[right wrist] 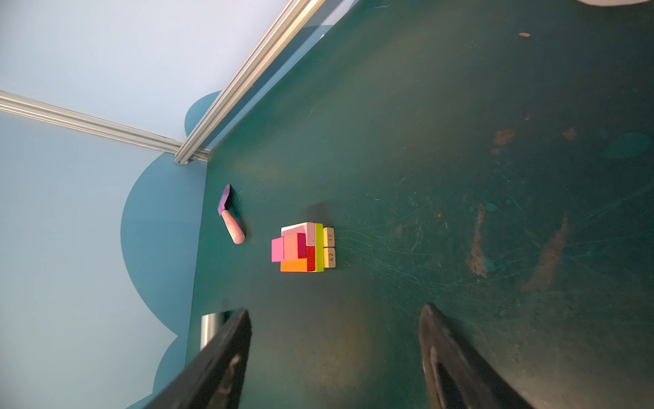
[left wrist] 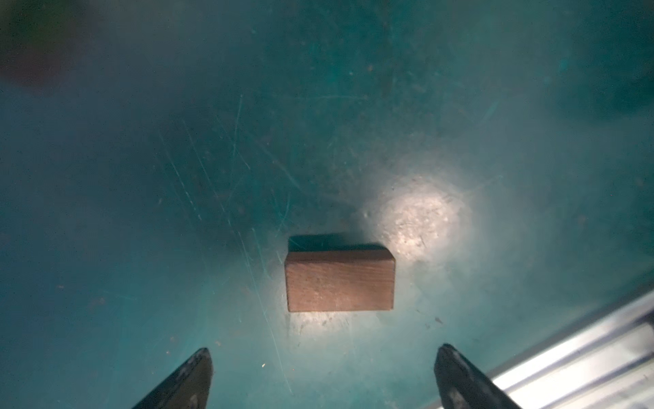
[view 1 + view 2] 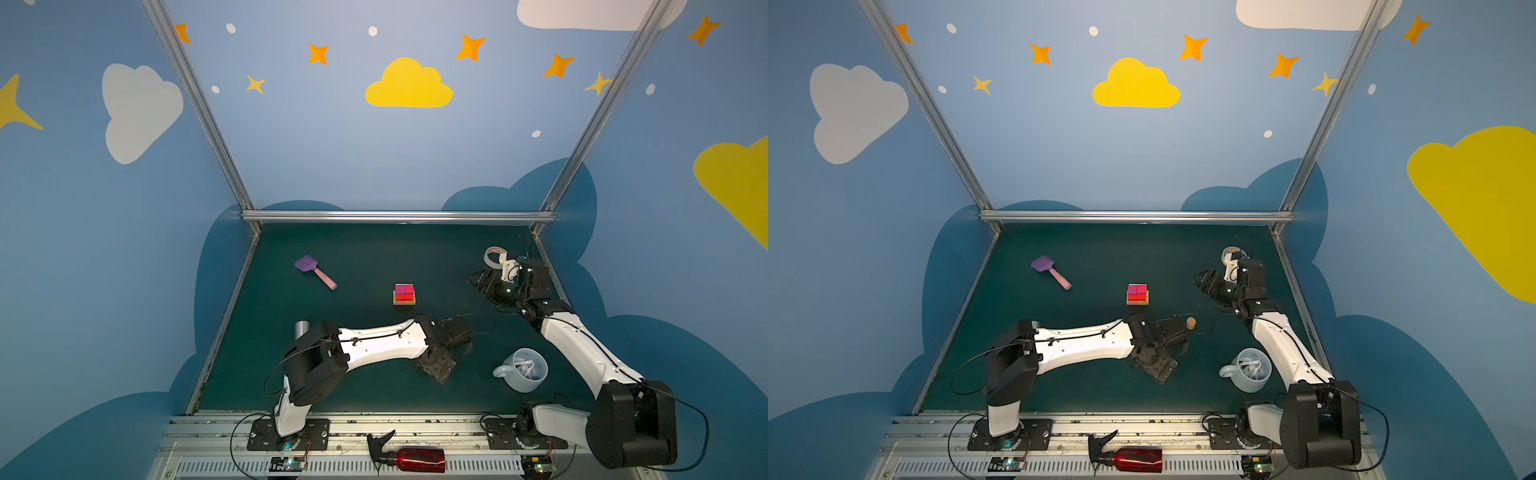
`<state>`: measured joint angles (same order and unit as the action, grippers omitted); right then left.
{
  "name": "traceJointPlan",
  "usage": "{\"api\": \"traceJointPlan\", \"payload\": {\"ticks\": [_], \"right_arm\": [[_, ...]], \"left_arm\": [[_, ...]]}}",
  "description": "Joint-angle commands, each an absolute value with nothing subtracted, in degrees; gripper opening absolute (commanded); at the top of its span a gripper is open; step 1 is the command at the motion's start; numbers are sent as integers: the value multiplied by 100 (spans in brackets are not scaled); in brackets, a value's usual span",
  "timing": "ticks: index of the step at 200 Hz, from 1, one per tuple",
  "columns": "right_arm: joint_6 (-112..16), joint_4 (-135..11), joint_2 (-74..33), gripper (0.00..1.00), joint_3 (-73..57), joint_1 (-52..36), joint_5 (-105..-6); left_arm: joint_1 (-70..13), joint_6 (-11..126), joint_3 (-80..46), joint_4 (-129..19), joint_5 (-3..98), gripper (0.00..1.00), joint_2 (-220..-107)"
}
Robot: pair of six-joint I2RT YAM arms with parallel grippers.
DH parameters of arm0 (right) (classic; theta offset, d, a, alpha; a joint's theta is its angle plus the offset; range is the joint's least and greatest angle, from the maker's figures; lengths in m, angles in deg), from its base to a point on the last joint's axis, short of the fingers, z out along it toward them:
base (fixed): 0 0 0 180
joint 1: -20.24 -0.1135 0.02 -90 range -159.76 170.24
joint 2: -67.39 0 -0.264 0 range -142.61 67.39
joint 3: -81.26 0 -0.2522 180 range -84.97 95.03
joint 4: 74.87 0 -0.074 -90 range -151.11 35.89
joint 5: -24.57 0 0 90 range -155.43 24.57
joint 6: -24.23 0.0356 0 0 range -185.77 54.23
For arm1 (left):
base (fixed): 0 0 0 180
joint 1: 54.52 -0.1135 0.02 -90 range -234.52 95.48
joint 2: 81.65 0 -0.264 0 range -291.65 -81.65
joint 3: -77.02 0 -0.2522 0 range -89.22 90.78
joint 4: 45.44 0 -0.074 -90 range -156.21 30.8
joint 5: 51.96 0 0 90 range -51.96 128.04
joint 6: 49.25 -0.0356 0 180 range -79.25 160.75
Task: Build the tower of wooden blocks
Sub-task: 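Move the left gripper over the brown wooden block while the right gripper draws back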
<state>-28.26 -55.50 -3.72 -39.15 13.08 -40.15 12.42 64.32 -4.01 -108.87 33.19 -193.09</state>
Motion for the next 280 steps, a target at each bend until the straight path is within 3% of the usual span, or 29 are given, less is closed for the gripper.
{"api": "traceJointPlan", "payload": {"ticks": [1,128,159,280], "right_arm": [[-2780,-5680,-261,73,-3995,1359,-3915],[-2719,-5855,-400,73,-4077,1448,-3775],[-2720,-5877,-432,73,-4077,1461,-3756],[-2710,-5891,-426,73,-4108,1477,-3743]], "left_arm": [[1267,6705,-343,-11070,2932,96,-19418],[1272,6554,-420,-10636,3413,92,-19721],[1272,6495,-401,-10553,3340,85,-19805],[1200,6382,-386,-10422,3531,79,-19923]]}}
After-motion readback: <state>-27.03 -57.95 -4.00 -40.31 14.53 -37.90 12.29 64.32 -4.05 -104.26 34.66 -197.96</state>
